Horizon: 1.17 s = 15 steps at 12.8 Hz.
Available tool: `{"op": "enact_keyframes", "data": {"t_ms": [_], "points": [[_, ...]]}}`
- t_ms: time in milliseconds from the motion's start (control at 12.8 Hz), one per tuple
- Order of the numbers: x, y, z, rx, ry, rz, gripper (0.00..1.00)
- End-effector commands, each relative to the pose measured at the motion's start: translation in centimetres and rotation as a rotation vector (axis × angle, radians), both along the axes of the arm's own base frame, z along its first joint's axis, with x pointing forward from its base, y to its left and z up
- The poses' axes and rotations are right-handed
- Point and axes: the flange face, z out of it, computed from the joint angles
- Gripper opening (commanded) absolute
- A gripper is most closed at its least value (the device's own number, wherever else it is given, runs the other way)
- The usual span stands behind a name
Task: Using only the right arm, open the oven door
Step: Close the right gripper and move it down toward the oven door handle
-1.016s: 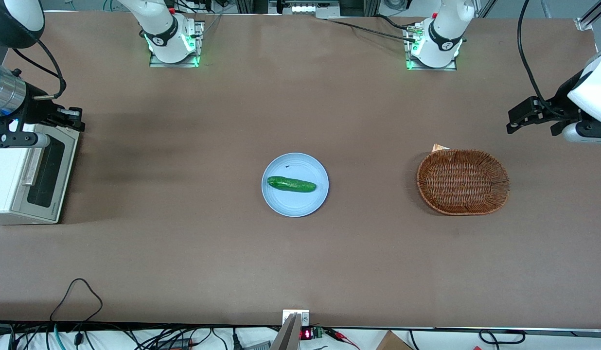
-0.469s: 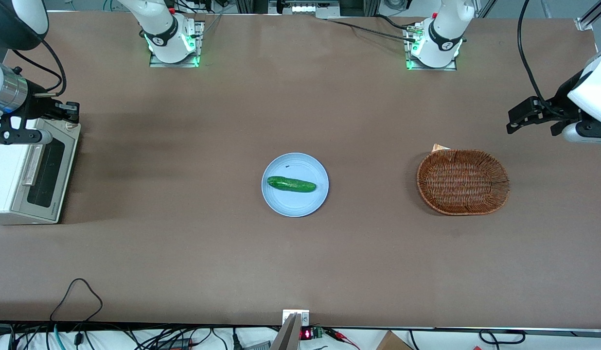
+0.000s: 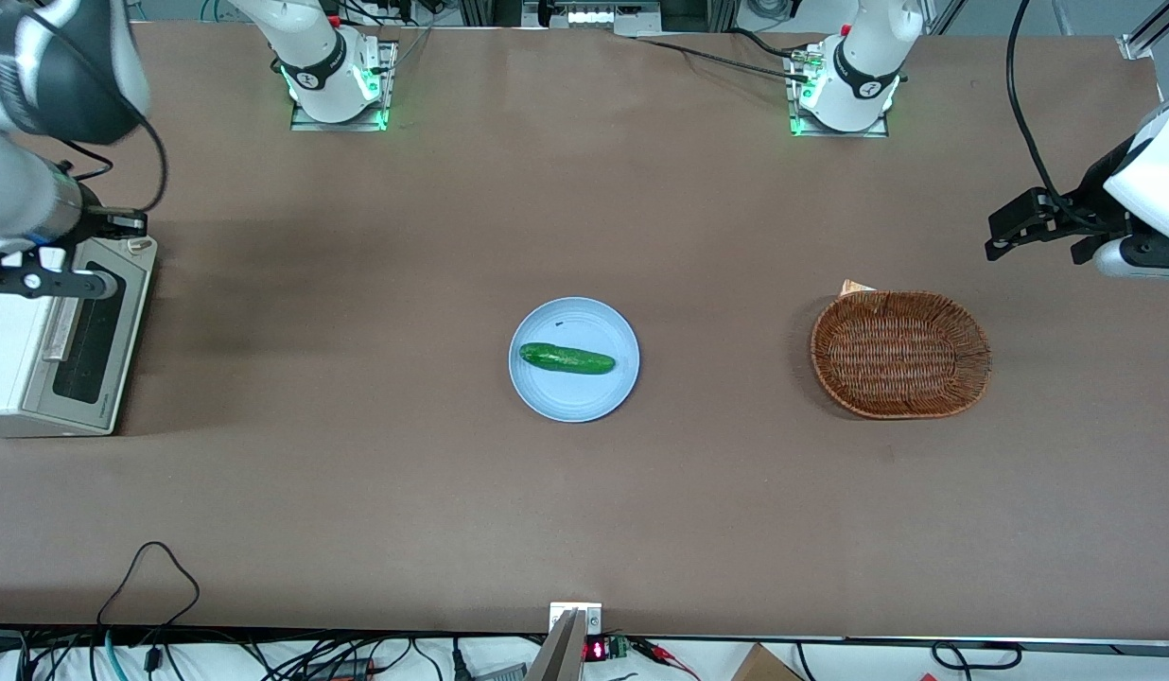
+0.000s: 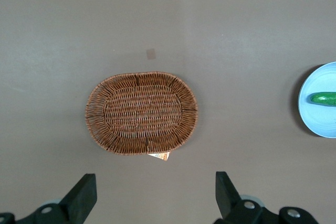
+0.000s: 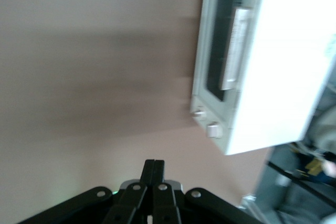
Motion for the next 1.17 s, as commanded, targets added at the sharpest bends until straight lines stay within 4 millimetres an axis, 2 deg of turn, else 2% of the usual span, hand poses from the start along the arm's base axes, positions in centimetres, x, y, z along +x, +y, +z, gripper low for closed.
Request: {"op": "enact_keyframes", "data": {"t_ms": [0,156,391,703,938,1094], "points": [[0.7,-0.2,-2.8,-0.201,0.016,0.042,0.00],[1.0,-0.5,-5.6,-0.363,0.001,0.019,0.00],[1.2,-0.5,-11.4,-0.630,-0.084,0.037,0.00],[1.3,-1.8,-16.0,-0.721,-0.205,0.047,0.00],[0.5,-4.4,-18.8,-0.727,-0.275,0.062,0.00],[0.1,-5.9,-20.0,-0.721,-0.312,0.063,0.00]]}}
